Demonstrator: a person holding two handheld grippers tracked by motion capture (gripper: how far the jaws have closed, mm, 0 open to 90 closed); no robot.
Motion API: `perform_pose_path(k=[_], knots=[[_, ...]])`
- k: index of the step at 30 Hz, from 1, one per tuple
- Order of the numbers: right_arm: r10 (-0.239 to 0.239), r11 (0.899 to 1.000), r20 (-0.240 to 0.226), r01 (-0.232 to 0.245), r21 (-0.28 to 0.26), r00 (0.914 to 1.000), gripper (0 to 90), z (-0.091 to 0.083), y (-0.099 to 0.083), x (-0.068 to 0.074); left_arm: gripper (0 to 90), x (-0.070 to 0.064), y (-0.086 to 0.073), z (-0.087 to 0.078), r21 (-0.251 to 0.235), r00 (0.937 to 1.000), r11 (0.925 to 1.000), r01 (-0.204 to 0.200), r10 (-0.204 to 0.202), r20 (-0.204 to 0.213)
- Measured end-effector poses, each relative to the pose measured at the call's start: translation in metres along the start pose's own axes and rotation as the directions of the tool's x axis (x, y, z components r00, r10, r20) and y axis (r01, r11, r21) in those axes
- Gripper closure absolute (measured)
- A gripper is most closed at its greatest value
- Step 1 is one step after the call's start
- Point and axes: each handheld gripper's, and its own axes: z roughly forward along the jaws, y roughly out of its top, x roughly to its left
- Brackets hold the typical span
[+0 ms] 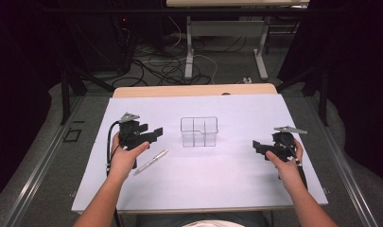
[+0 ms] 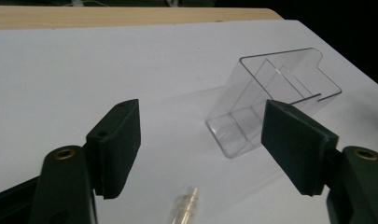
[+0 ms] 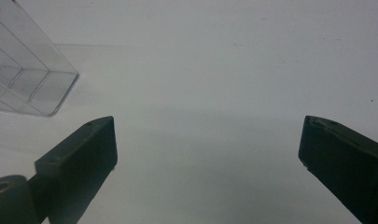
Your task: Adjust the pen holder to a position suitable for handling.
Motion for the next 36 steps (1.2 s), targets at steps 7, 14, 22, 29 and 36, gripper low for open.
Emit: perform_pose_path(k=[7,14,22,29,36], knots=[[-0.004,1.0,-0.005,0.004,0.002,1.0,4.1,0.0,0.0,0.002,15.4,0.01,-0.007,-0.009,0.001,0.9998,1.0,0.006,-0.006,-0.017],[-0.006,1.0,-0.006,0.006,0.005,1.0,4.2,0.0,0.0,0.001,16.0,0.016,-0.011,-0.015,0.039,0.9954,0.9959,-0.082,0.083,-0.046],[-0.004,1.0,-0.008,0.004,0.008,1.0,4.4,0.0,0.0,0.001,19.5,0.02,-0.018,-0.017,0.123,0.975,0.9705,-0.208,0.215,-0.054],[-0.011,1.0,-0.012,0.011,0.009,0.9999,4.8,0.0,0.0,0.001,25.8,0.019,-0.027,-0.015,0.197,0.9559,0.9424,-0.27,0.287,-0.062],[-0.018,1.0,-0.014,0.019,0.015,0.9997,5.0,0.0,0.0,0.002,31.0,0.021,-0.035,-0.015,0.231,0.9513,0.9306,-0.284,0.303,-0.054]])
